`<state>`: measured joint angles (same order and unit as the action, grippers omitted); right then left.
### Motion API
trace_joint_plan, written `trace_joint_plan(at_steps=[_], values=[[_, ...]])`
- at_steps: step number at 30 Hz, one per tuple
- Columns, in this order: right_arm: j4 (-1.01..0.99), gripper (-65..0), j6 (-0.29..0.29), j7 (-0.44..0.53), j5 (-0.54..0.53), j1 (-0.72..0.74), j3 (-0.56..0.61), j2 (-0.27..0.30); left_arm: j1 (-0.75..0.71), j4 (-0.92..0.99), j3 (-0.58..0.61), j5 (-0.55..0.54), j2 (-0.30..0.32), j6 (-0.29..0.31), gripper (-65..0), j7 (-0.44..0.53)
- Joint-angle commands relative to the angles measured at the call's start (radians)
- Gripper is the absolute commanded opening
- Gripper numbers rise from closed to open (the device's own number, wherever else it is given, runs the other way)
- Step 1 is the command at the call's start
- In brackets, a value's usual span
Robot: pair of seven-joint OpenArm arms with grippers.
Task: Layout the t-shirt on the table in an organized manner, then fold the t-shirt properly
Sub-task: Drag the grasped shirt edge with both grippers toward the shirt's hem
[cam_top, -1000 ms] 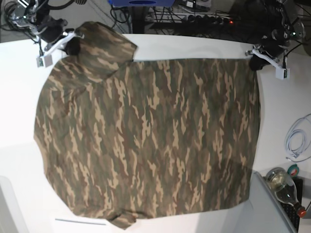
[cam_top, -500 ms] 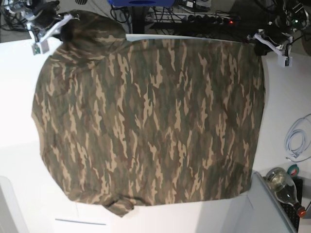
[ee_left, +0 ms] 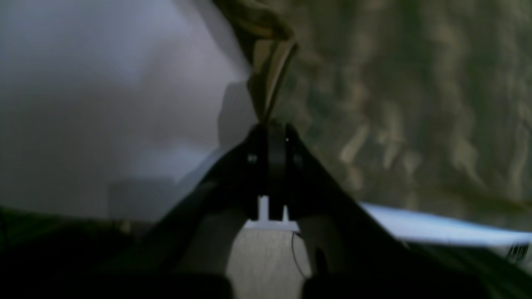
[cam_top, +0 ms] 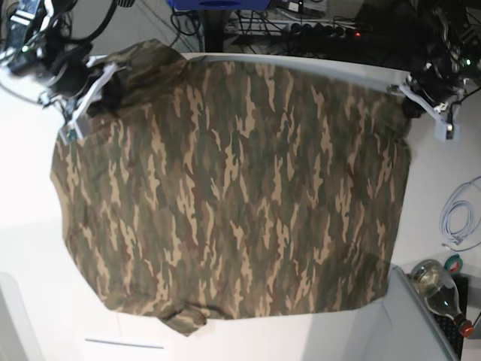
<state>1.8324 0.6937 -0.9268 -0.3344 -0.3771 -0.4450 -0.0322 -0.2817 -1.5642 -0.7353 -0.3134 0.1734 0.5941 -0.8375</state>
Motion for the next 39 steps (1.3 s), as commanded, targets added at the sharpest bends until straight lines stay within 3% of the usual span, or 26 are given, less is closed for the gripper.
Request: trace_joint_plan(at_steps=[1,5,8,12,19,27,30,35,39], values=[[0.017,-64.2,0.004,0.013,-0.021,0.023,-0.002,0.013,0.014,-0.018,-0.005,-0.019,0.013,-0.006,-65.0,0.019],[0.013,-64.2,0.004,-0.011,-0.021,0.096,0.004,0.044,0.06,-0.014,-0.003,-0.013,0.01,-0.01,-65.0,0.014],[-0.017,-64.2,0.004,-0.011,-0.021,0.154,0.005,0.073,0.094,-0.012,-0.003,-0.011,-0.005,-0.046,-65.0,0.014],[-0.118,-64.2,0.004,-0.048,-0.021,0.249,0.005,0.102,0.131,0.005,0.0,-0.02,-0.008,-0.099,-65.0,0.014],[-0.331,-64.2,0.004,-0.042,-0.019,0.405,0.005,0.142,0.238,0.144,0.0,-0.011,-0.007,-0.133,-65.0,0.016],[-0.577,-64.2,0.004,0.071,-0.019,0.511,0.007,0.191,0.339,0.264,0.004,-0.01,-0.005,-0.151,-65.0,0.02],[-0.635,-64.2,0.004,0.128,-0.01,0.527,0.007,0.191,0.373,0.31,0.004,0.018,-0.005,-0.151,-65.0,0.022],[-0.652,-64.2,0.004,0.179,0.11,0.548,0.007,0.174,0.43,0.373,0.004,0.104,-0.008,-0.15,-65.0,0.024],[-0.652,-64.2,0.004,0.219,0.116,0.562,0.007,0.166,0.451,0.399,0.004,0.11,-0.007,-0.15,-65.0,0.025]])
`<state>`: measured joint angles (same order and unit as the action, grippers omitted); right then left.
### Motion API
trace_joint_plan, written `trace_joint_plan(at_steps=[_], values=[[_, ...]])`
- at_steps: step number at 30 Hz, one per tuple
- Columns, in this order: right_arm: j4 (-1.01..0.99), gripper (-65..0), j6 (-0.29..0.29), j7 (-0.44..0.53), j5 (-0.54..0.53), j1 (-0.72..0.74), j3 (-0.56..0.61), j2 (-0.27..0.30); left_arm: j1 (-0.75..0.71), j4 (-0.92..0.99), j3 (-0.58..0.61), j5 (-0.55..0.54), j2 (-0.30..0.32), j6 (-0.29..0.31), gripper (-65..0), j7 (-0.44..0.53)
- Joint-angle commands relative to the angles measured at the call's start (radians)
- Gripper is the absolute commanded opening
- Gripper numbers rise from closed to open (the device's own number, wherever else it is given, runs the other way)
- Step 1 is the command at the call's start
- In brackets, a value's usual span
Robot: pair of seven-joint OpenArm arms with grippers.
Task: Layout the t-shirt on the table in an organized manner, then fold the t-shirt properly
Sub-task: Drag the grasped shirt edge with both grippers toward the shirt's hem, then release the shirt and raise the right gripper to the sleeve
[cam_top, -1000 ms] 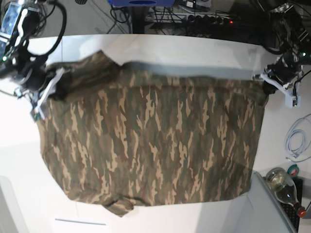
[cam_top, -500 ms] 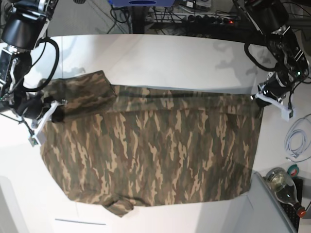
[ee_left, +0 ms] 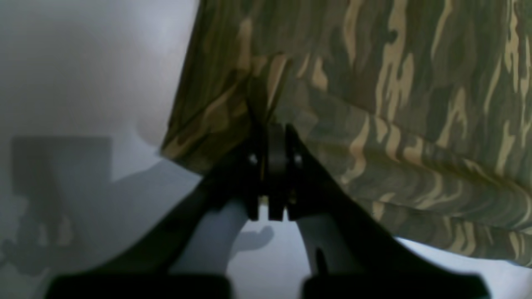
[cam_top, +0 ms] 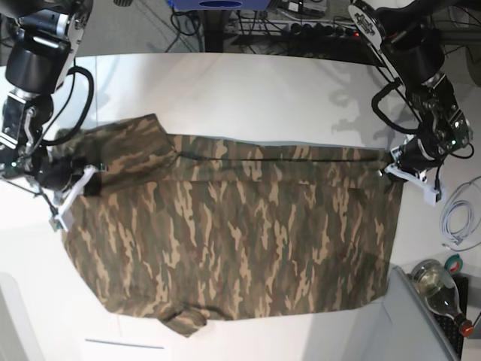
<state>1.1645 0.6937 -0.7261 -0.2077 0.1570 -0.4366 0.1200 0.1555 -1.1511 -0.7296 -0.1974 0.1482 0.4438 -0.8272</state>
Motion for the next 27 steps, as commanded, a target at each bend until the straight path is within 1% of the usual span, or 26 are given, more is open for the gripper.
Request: trace_joint_plan(at_steps=[1,4,9,13,15,18,22,24,27], values=[[0.016,-64.2,0.004,0.018,-0.011,0.036,-0.001,0.014,0.014,-0.014,-0.002,-0.006,0.018,-0.001,-65.0,0.015],[0.016,-64.2,0.004,0.02,-0.009,0.048,0.002,0.011,0.019,-0.014,-0.002,-0.006,0.018,-0.001,-65.0,0.015],[-0.01,-64.2,0.004,0.029,-0.009,0.075,0.134,0.017,0.019,-0.019,-0.002,-0.006,0.018,-0.001,-65.0,0.015],[-0.084,-64.2,0.004,0.03,-0.009,0.112,0.137,0.016,0.02,-0.019,-0.002,-0.006,0.018,-0.001,-65.0,0.016],[-0.111,-64.2,0.004,0.052,-0.009,0.117,0.137,0.017,0.02,-0.014,0.008,-0.004,0.018,-0.001,-65.0,0.058],[-0.131,-64.2,0.004,0.087,-0.008,0.114,0.138,0.017,0.009,-0.011,0.083,-0.004,0.02,-0.003,-65.0,0.125],[-0.131,-64.2,0.004,0.089,-0.008,0.109,0.137,0.017,0.016,-0.01,0.1,-0.006,0.018,-0.003,-65.0,0.131],[-0.131,-64.2,0.004,0.089,-0.008,0.109,0.137,0.017,0.02,-0.01,0.098,-0.007,0.018,-0.024,-65.0,0.131],[-0.131,-64.2,0.004,0.09,-0.008,0.109,0.137,0.017,0.028,-0.01,0.098,-0.015,0.018,-0.093,-65.0,0.134]])
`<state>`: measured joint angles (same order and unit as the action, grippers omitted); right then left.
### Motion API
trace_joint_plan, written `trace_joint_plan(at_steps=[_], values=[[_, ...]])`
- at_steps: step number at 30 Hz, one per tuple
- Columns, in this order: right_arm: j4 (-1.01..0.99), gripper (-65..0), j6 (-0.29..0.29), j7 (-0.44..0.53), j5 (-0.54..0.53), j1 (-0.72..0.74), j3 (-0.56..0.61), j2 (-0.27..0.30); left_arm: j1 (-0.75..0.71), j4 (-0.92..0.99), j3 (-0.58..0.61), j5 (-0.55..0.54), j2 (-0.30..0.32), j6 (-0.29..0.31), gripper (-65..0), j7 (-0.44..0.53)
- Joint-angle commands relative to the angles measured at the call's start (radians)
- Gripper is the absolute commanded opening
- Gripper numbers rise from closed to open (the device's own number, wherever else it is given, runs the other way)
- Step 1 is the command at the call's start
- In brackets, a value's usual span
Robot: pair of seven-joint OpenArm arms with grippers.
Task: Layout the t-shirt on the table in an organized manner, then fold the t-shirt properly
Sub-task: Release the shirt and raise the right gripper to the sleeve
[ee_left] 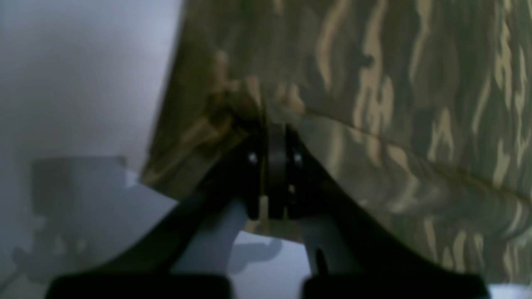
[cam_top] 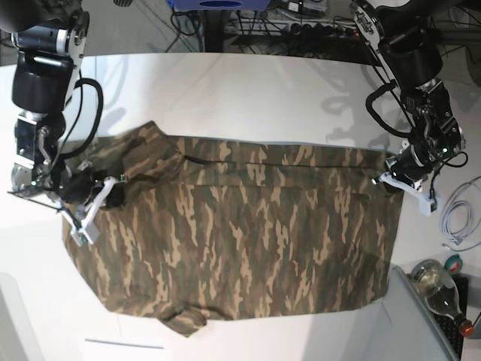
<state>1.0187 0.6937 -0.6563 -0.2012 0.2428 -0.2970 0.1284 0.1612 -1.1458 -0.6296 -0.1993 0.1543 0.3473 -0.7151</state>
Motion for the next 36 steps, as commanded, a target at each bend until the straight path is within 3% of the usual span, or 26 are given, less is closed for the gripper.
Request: trace_joint_plan(at_steps=[1,9,15,22,28,30,32,33,36], values=[[0.015,-64.2,0.004,0.02,-0.014,0.023,-0.003,0.01,0.03,-0.015,-0.002,-0.013,0.012,-0.011,-65.0,0.022],[0.022,-63.9,0.004,0.022,-0.014,0.013,-0.003,0.01,0.042,0.069,0.006,-0.004,0.012,-0.029,-65.0,0.108],[0.022,-63.6,0.004,0.022,-0.014,0.013,-0.003,0.01,0.042,0.102,0.0,-0.013,0.012,-0.11,-65.0,0.176],[0.022,-63.9,0.004,0.022,-0.014,0.016,-0.003,0.01,0.042,0.072,0.003,-0.013,0.012,-0.215,-65.0,0.177],[0.022,-63.3,0.004,0.022,-0.016,0.017,-0.005,0.01,0.068,0.072,0.007,-0.009,0.012,-0.215,-65.0,0.179],[0.022,-61.1,0.004,0.022,-0.016,0.017,-0.005,0.01,0.071,0.072,0.006,-0.013,0.012,-0.215,-65.0,0.177],[0.038,-54.2,0.004,0.022,-0.016,0.014,-0.038,0.006,0.087,0.072,0.006,-0.013,0.011,-0.215,-65.0,0.176],[0.048,-49.4,0.004,0.022,-0.016,0.013,-0.064,0.003,0.094,0.074,0.004,-0.013,0.011,-0.215,-64.0,0.176],[0.084,-32.6,0.004,0.022,-0.016,0.011,-0.121,0.001,0.107,0.074,0.007,-0.013,0.011,-0.215,-32.4,0.177]])
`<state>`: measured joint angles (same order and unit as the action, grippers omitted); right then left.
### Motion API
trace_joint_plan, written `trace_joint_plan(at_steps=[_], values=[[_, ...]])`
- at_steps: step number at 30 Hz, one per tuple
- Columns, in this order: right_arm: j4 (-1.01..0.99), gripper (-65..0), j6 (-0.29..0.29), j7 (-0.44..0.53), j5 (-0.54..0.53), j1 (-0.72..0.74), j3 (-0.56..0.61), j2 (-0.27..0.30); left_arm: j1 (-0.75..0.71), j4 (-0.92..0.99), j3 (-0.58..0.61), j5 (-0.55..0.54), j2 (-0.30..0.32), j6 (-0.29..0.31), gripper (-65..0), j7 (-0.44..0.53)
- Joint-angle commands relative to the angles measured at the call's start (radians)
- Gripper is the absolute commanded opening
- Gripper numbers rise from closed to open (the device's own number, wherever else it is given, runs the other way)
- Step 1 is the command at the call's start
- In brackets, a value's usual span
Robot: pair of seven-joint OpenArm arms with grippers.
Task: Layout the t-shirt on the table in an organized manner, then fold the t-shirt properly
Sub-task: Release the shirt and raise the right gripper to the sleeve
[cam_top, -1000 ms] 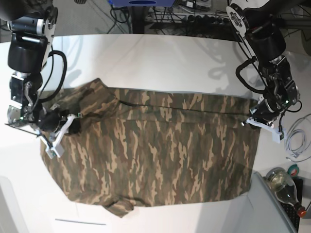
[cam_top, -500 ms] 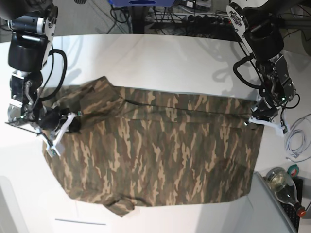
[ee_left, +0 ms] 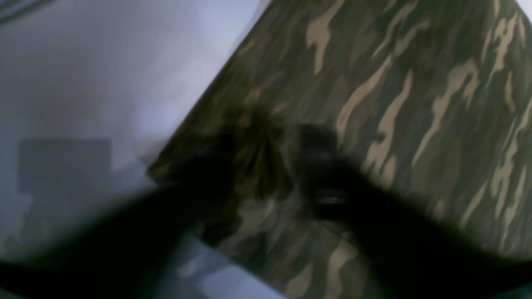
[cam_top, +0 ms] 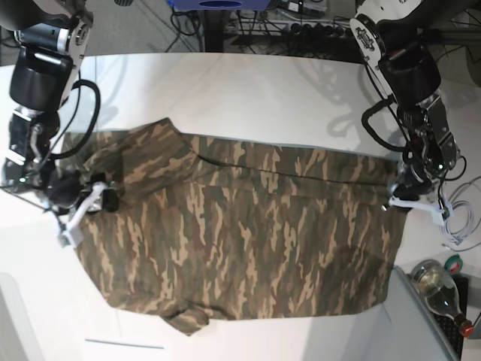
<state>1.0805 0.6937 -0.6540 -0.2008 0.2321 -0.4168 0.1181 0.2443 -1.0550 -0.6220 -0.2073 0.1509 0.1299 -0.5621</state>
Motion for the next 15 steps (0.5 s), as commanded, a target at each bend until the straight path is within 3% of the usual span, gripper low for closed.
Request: trace_joint_plan(at_steps=[1,3,4,8,10,15], values=[[0.039,-28.4,0.004,0.02,-0.016,0.019,-0.017,0.012,0.025,-0.017,0.0,-0.005,0.014,0.003,-23.4,0.024],[0.094,-25.4,0.004,0.02,-0.018,-0.012,-0.06,0.012,0.042,-0.017,-0.008,-0.007,0.014,0.003,-4.6,0.026],[0.137,-25.4,0.004,0.02,-0.018,-0.03,-0.07,0.01,0.046,-0.017,-0.012,-0.007,0.016,0.003,0.0,0.026],[0.382,-24.8,0.004,0.009,-0.019,-0.182,-0.096,-0.042,0.04,-0.06,-0.128,-0.007,0.019,0.007,0.0,0.023],[0.499,-24.6,0.004,-0.017,-0.019,-0.284,-0.096,-0.09,-0.03,-0.109,-0.172,-0.007,0.023,0.02,0.0,0.023],[0.559,-24.5,0.004,-0.031,-0.021,-0.457,-0.096,-0.226,-0.277,-0.232,-0.181,-0.007,0.051,0.213,0.0,0.027]])
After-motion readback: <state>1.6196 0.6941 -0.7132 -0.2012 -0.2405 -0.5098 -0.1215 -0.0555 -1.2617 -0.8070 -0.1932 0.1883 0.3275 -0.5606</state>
